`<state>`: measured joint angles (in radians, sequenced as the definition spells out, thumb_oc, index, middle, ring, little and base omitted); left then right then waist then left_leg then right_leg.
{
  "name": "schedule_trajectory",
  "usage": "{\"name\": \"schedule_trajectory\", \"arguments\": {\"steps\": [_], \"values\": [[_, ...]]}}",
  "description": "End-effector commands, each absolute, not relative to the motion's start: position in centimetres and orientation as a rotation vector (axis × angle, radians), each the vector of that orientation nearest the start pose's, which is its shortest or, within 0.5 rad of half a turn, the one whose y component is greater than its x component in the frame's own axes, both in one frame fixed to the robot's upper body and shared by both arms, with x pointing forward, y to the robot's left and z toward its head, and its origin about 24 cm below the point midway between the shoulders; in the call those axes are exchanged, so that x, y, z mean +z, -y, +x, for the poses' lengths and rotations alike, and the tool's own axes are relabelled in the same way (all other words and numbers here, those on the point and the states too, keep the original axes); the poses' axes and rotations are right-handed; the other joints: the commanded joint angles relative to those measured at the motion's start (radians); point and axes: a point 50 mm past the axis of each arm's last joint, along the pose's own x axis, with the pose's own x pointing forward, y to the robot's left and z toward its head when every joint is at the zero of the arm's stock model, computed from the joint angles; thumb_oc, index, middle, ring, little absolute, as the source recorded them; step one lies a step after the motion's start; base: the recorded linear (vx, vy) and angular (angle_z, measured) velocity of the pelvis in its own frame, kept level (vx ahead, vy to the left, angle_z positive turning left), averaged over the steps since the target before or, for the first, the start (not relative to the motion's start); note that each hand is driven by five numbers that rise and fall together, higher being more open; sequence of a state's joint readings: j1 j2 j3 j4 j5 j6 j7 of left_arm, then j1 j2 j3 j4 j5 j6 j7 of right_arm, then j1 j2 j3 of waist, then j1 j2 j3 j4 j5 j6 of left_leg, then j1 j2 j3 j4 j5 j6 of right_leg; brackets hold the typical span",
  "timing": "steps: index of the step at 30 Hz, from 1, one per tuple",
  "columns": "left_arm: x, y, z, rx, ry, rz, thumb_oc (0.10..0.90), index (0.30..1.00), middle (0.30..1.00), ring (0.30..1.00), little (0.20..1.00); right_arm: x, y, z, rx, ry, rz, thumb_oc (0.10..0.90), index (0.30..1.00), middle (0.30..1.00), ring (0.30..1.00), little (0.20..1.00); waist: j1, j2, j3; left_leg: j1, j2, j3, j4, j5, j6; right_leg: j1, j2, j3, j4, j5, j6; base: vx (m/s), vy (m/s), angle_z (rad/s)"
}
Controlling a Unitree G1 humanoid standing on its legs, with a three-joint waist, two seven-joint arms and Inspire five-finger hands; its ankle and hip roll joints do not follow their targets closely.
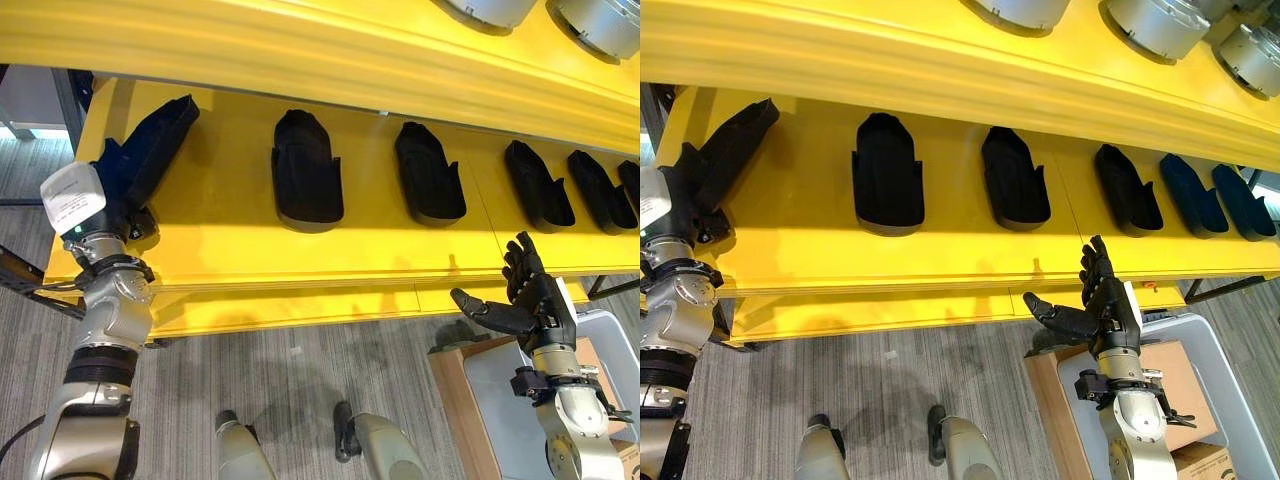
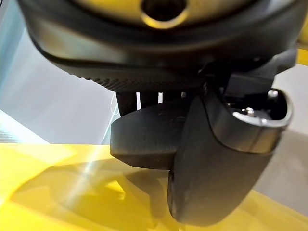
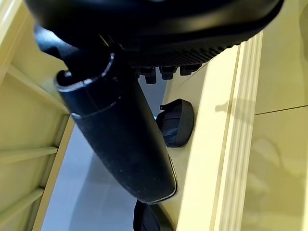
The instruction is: Move parts from the plastic box to the shelf.
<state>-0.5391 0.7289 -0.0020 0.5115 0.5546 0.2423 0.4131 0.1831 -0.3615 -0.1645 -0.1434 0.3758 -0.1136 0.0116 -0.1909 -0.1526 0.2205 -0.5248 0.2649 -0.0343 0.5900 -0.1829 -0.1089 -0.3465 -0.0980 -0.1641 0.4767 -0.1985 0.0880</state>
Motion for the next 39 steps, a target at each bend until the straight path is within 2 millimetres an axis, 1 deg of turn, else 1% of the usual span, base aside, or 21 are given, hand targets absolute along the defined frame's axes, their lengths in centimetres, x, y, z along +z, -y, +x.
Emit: {"name": "schedule_trajectory", "arguments": {"steps": [1, 2, 3, 4, 5, 10, 16, 18, 21, 22, 27, 29, 34, 39], "values": [[23.0, -32.2, 33.5, 0.834, 0.27, 1.267, 0.4, 0.3, 0.3, 0.3, 0.3, 13.5, 26.5, 21.6, -0.165, 0.436, -0.063, 0.9, 1.0, 1.0, 1.0, 1.0, -0.019, 0.022, -0.054, 0.04, 0.076, 0.047, -0.018, -0.008, 0.008, 0.031, -0.012, 0.068, 0.01, -0.049, 0.001, 0.0, 0.0, 0.0], [23.1, -31.7, 33.7, 0.809, 0.284, 1.26, 0.561, 0.525, 0.525, 0.525, 0.525, 13.5, 26.5, 21.6, -0.167, 0.435, -0.063, 0.9, 1.0, 1.0, 1.0, 1.0, -0.02, 0.023, -0.055, 0.04, 0.077, 0.047, -0.018, -0.008, 0.008, 0.03, -0.012, 0.068, 0.008, -0.049, 0.001, 0.0, 0.0, 0.0], [23.0, -31.3, 33.9, 0.778, 0.3, 1.221, 0.596, 0.575, 0.575, 0.575, 0.575, 13.5, 26.6, 21.6, -0.173, 0.435, -0.06, 0.9, 1.0, 1.0, 1.0, 1.0, -0.021, 0.024, -0.057, 0.038, 0.077, 0.047, -0.018, -0.007, 0.008, 0.03, -0.011, 0.068, 0.008, -0.049, 0.001, 0.0, 0.0, 0.0], [23.1, -30.8, 34.0, 0.766, 0.319, 1.19, 0.822, 0.89, 0.89, 0.89, 0.89, 13.5, 26.5, 21.6, -0.167, 0.435, -0.056, 0.9, 1.0, 1.0, 1.0, 1.0, -0.023, 0.024, -0.059, 0.038, 0.077, 0.048, -0.019, -0.007, 0.008, 0.029, -0.011, 0.069, 0.008, -0.049, 0.001, 0.0, 0.0, 0.0], [23.0, -30.3, 34.2, 0.725, 0.338, 1.113, 0.9, 1.0, 1.0, 1.0, 1.0, 13.4, 26.5, 21.7, -0.17, 0.434, -0.052, 0.9, 1.0, 1.0, 1.0, 1.0, -0.024, 0.025, -0.06, 0.039, 0.076, 0.048, -0.02, -0.007, 0.008, 0.028, -0.01, 0.07, 0.008, -0.049, 0.0, 0.0, 0.0, 0.0], [22.9, -28.8, 35.0, 0.628, 0.361, 0.95, 0.9, 1.0, 1.0, 1.0, 1.0, 12.9, 26.3, 21.7, -0.168, 0.414, -0.034, 0.9, 1.0, 1.0, 1.0, 1.0, -0.032, 0.031, -0.068, 0.036, 0.077, 0.047, -0.018, -0.008, 0.01, 0.023, -0.007, 0.073, 0.013, -0.048, -0.001, 0.0, 0.0, 0.0], [23.0, -27.9, 35.1, 0.571, 0.389, 0.914, 0.9, 1.0, 1.0, 1.0, 1.0, 12.7, 26.4, 21.7, -0.173, 0.403, -0.035, 0.9, 1.0, 1.0, 1.0, 1.0, -0.033, 0.038, -0.069, 0.036, 0.08, 0.047, -0.014, -0.011, 0.011, 0.018, -0.005, 0.075, 0.017, -0.05, 0.0, 0.0, 0.0, 0.0], [23.2, -27.7, 34.7, 0.573, 0.419, 0.939, 0.9, 1.0, 1.0, 1.0, 1.0, 12.6, 26.5, 21.7, -0.179, 0.4, -0.035, 0.9, 1.0, 1.0, 1.0, 1.0, -0.03, 0.039, -0.068, 0.038, 0.081, 0.048, -0.017, -0.011, 0.011, 0.016, -0.004, 0.076, 0.019, -0.051, 0.0, 0.0, 0.0, 0.0], [22.5, -27.3, 33.8, 0.557, 0.446, 0.93, 0.9, 1.0, 1.0, 1.0, 1.0, 12.6, 26.6, 21.6, -0.191, 0.401, -0.033, 0.9, 1.0, 1.0, 1.0, 1.0, -0.022, 0.041, -0.065, 0.044, 0.08, 0.05, -0.02, -0.012, 0.015, 0.018, -0.005, 0.078, 0.019, -0.054, -0.001, 0.0, 0.0, 0.0], [21.9, -27.1, 33.2, 0.539, 0.458, 0.921, 0.9, 1.0, 1.0, 1.0, 1.0, 12.5, 26.7, 21.6, -0.198, 0.4, -0.033, 0.9, 1.0, 1.0, 1.0, 1.0, -0.016, 0.041, -0.061, 0.05, 0.078, 0.052, -0.022, -0.014, 0.016, 0.023, -0.006, 0.079, 0.019, -0.057, -0.003, 0.0, 0.0, 0.0], [21.0, -26.8, 32.2, 0.518, 0.468, 0.899, 0.9, 1.0, 1.0, 1.0, 1.0, 12.5, 26.9, 21.6, -0.21, 0.399, -0.032, 0.9, 1.0, 1.0, 1.0, 1.0, -0.008, 0.046, -0.056, 0.053, 0.077, 0.055, -0.021, -0.016, 0.016, 0.024, -0.008, 0.08, 0.019, -0.058, -0.004, 0.0, 0.0, 0.0], [20.4, -27.0, 31.6, 0.52, 0.469, 0.867, 0.9, 1.0, 1.0, 1.0, 1.0, 12.5, 27.0, 21.6, -0.219, 0.404, -0.027, 0.9, 1.0, 1.0, 1.0, 1.0, -0.002, 0.048, -0.052, 0.05, 0.076, 0.054, -0.019, -0.016, 0.017, 0.021, -0.007, 0.08, 0.022, -0.059, -0.007, 0.0, 0.0, 0.0], [20.0, -27.2, 30.7, 0.524, 0.475, 0.86, 0.9, 1.0, 1.0, 1.0, 1.0, 12.6, 27.2, 21.5, -0.232, 0.406, -0.031, 0.9, 1.0, 1.0, 1.0, 1.0, 0.004, 0.05, -0.05, 0.048, 0.076, 0.053, -0.019, -0.017, 0.019, 0.017, -0.007, 0.078, 0.024, -0.062, -0.009, 0.0, -0.004, -0.01], [18.9, -27.7, 29.7, 0.537, 0.451, 0.823, 0.9, 1.0, 1.0, 1.0, 1.0, 12.5, 27.2, 21.5, -0.241, 0.405, -0.034, 0.9, 1.0, 1.0, 1.0, 1.0, 0.013, 0.053, -0.044, 0.045, 0.075, 0.05, -0.015, -0.018, 0.021, 0.018, -0.009, 0.076, 0.028, -0.064, -0.011, 0.0, 0.0, 0.0]]}}
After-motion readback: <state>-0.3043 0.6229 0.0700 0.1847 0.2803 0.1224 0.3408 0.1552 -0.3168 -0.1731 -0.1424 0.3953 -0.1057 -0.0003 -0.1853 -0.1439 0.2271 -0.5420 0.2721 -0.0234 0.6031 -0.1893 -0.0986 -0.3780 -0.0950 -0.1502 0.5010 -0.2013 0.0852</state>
